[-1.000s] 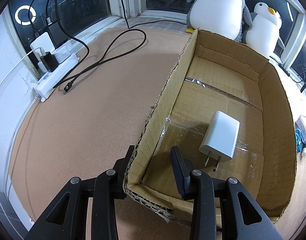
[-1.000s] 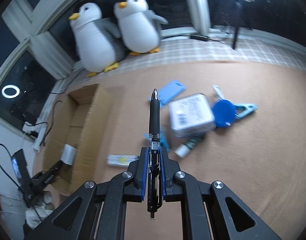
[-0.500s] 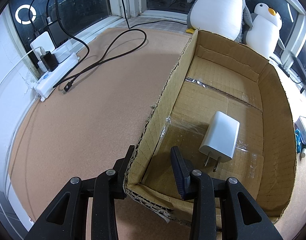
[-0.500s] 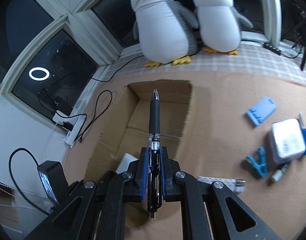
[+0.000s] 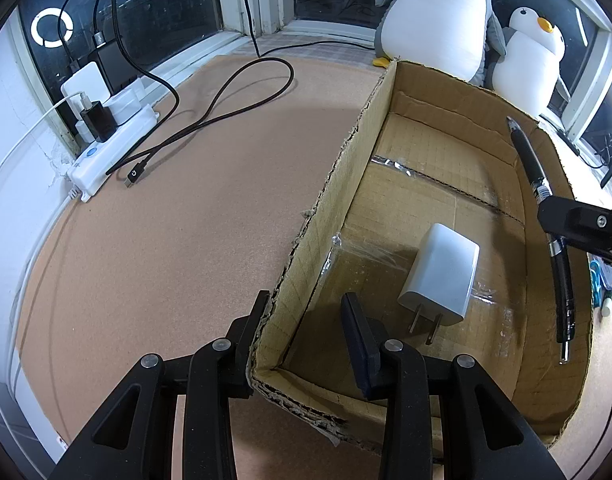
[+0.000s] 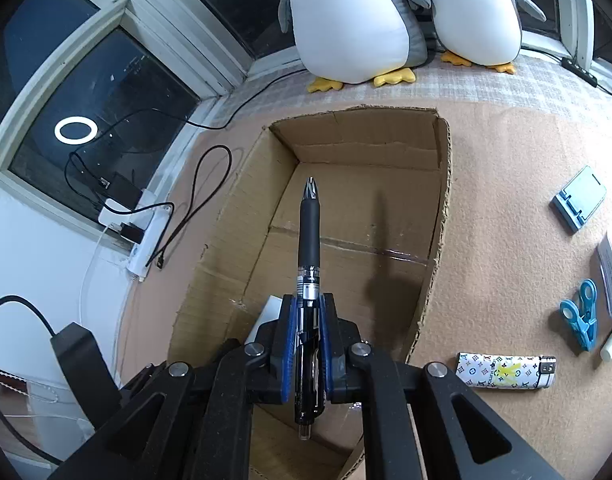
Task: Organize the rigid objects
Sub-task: 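Carry the black pen into the box and release it beside the charger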
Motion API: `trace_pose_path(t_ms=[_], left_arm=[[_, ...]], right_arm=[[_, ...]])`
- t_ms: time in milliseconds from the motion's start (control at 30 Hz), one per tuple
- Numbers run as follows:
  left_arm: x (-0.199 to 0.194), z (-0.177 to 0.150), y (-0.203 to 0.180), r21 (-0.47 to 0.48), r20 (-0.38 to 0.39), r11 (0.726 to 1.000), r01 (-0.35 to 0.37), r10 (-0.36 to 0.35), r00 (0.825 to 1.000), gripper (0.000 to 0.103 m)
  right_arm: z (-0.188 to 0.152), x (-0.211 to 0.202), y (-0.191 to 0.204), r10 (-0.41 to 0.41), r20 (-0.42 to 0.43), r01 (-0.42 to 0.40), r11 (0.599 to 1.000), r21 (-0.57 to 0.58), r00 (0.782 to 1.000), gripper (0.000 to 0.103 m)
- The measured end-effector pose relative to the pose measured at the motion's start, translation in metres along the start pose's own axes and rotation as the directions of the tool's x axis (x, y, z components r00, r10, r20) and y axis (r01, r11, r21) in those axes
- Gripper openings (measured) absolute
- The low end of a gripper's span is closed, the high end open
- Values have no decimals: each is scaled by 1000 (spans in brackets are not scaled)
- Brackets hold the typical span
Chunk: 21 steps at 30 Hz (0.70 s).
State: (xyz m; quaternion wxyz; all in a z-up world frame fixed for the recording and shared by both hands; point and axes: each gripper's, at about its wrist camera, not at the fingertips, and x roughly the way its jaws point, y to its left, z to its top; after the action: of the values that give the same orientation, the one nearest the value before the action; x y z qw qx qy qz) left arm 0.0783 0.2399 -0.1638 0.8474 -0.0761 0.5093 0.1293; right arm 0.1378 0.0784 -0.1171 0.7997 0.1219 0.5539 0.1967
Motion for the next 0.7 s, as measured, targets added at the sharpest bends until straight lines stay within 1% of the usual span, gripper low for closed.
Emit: trace_pose_path(t_ms=[133,167,200,233,267,300,433,600,700], left_arm=[[0,0,0,0,0,1000,0,0,1000,38],[0,0,0,0,0,1000,0,0,1000,38],[0,0,0,0,0,1000,0,0,1000,38],[0,0,0,0,0,1000,1,-1,1000,38],[0,0,0,1,1,1000,0,0,1000,38],[0,0,1,0,1,1000,0,0,1000,38],[1,0,1,0,1,1000,0,0,1000,38],[1,0,1,-1,0,1000,0,0,1000,38],[0,0,1,0,1,1000,-1,1,1000,38]], right_arm=[[-1,2,-1,-12,-15,12,1000,-16,1000,12],[-1,2,-1,-14,-15,13,1000,-20,1000,16],[0,2,0,-15,-16,14,1000,-27,1000,31],[0,2,2,-20,-13,20,999,-36,1000,41],[0,1,3,-33,-5,33,998,-44,999,58],[0,-2,5,-48,13,48,997,-54,999,62],[1,-6,7,-61,21,63,995,-76,998,62],[0,-13,3,-98,34,101,990,-99,995,62],[-2,-19,0,-97,33,100,988,-114,995,62]])
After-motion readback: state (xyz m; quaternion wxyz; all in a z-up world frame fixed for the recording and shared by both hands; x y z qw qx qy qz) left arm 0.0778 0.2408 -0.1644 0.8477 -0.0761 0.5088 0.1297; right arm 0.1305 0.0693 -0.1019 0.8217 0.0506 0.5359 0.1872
